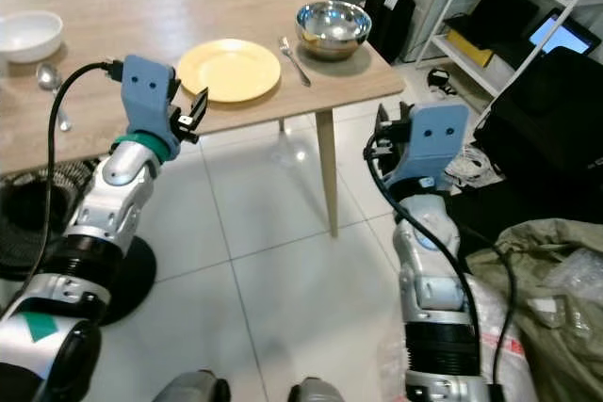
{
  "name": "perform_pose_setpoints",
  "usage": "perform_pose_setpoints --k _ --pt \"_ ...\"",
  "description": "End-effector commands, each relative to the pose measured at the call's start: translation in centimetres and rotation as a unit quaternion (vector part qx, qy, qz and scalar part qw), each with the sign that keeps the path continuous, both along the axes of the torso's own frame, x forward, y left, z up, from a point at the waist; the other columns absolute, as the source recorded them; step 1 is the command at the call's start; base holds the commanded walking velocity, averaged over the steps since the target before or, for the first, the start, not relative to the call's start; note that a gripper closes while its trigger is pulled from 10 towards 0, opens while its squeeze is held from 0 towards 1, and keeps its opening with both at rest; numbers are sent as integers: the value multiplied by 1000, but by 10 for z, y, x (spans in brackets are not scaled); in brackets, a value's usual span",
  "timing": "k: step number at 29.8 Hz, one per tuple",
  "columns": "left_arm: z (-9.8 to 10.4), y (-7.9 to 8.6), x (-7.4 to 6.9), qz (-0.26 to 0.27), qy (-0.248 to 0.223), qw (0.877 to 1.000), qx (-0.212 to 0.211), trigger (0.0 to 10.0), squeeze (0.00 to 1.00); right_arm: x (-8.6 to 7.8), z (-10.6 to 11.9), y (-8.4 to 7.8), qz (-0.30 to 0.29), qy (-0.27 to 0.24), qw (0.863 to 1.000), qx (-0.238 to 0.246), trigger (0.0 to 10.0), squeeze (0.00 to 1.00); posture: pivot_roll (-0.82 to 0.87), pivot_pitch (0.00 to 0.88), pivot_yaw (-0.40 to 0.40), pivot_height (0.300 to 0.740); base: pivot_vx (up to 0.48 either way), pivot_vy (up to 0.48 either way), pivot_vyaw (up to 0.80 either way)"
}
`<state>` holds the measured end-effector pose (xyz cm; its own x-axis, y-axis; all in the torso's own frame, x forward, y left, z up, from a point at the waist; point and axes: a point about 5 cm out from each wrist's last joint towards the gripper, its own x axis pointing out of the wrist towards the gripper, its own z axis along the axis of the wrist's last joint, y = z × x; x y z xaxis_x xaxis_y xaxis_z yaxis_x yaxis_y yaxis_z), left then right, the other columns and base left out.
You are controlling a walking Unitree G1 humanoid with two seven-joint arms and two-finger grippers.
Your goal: Setting the table
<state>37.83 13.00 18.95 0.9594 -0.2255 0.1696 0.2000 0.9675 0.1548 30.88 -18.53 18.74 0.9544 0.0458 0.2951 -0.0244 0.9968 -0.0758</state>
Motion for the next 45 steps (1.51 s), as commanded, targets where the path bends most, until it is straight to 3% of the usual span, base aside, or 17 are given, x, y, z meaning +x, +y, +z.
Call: perform_pose_setpoints --k 1,28,45 --pt "-5 -3 -1 -4 7 1000 -4 10000 0 -1 -1 -3 -5 3 1000 1 10000 0 84 0 44 740 431 0 0" --pt "-6 -5 -1 -6 12 1000 0 10000 0 -2 -1 -1 -3 2 1000 4 10000 0 83 0 46 740 453 0 0" --pt "-13 -17 -7 -71 36 997 19 10000 0 -3 -1 -3 -7 4 1000 4 10000 0 84 0 46 740 0 0 0"
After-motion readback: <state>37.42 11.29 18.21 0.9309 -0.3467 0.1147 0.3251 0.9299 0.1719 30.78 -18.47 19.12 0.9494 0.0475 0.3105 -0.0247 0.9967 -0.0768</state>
